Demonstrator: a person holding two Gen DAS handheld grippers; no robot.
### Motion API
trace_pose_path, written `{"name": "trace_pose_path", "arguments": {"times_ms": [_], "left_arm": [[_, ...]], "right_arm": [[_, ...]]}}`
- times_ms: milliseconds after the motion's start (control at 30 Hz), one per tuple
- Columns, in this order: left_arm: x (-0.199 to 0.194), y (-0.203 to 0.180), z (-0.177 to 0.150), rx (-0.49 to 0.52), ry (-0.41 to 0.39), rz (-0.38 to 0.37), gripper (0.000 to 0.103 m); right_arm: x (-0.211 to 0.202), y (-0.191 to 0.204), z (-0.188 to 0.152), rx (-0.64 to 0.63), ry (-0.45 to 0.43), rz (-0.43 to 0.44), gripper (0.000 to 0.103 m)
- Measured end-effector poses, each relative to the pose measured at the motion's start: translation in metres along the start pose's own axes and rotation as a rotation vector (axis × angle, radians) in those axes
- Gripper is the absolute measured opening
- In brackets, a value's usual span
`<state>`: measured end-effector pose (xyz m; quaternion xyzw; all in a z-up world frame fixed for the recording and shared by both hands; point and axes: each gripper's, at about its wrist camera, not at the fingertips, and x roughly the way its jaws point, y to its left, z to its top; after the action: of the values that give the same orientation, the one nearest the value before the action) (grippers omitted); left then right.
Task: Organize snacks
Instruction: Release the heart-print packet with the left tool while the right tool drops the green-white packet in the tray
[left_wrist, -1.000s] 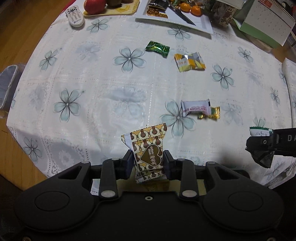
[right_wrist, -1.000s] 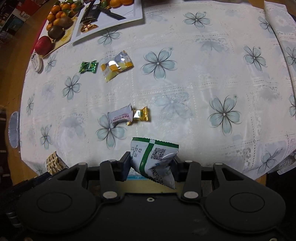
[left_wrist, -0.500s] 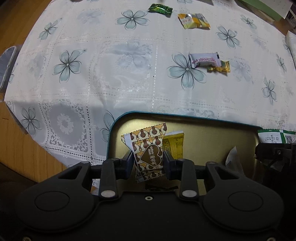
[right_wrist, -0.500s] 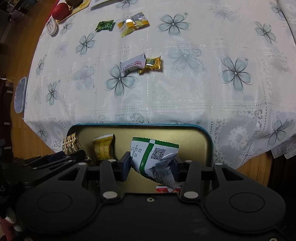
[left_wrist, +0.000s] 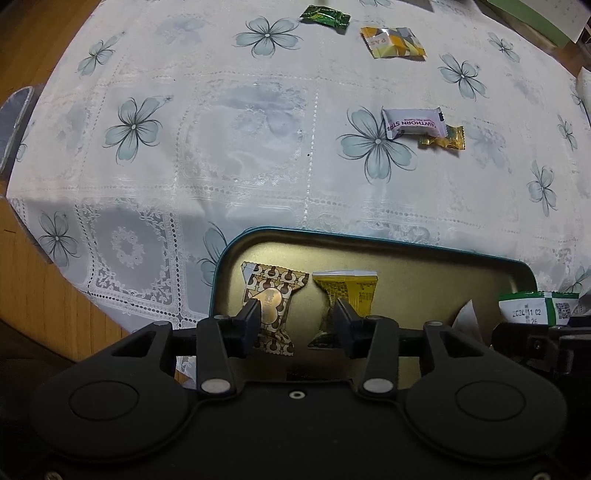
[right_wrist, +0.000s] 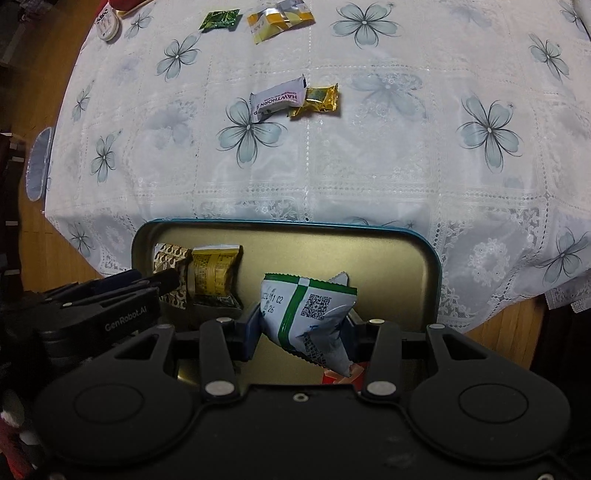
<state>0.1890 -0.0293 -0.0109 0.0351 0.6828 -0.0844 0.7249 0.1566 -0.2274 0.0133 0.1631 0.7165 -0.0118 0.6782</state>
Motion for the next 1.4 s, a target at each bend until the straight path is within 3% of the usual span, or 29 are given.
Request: {"name": "trace_pose_path", "arguments": {"times_ms": [367,667,900,967,1033,1167,1400], "left_arm": [[0.004,-0.027,-0.001,0.077,0.016,-0.030,0.052],[0.006,-0.034,0.000,0.099,0.022,-0.031,0.052],[0.006,-0.033,0.000,0.095,0.017,-0.033,0.052],[0.005,-0.034,0.000,0.097,0.013,-0.035,0.052],[0.003,-0.035,-0.001,0.100,0.008,-0.037,0.052],[0.002,-0.034,-0.001,0.100,0.004,-0.038,0.052],[-0.001,-0.034,0.000,0.095,-0.011,-0.025,0.052]], "right_arm": [[0.020,-0.022,-0.003,0.036,0.059,-0.103,0.046],[0.027,-0.033,0.002,0.083,-0.001,-0.220,0.046],[0.032,-0.035,0.004,0.088,0.018,-0.218,0.047],[0.034,-0.035,0.006,0.089,0.041,-0.183,0.048],[0.037,-0.039,0.010,0.113,0.092,-0.139,0.061],[0.042,-0.048,0.012,0.187,0.134,-0.107,0.060],[0.040,-0.047,0.012,0.182,0.108,-0.124,0.059]]}}
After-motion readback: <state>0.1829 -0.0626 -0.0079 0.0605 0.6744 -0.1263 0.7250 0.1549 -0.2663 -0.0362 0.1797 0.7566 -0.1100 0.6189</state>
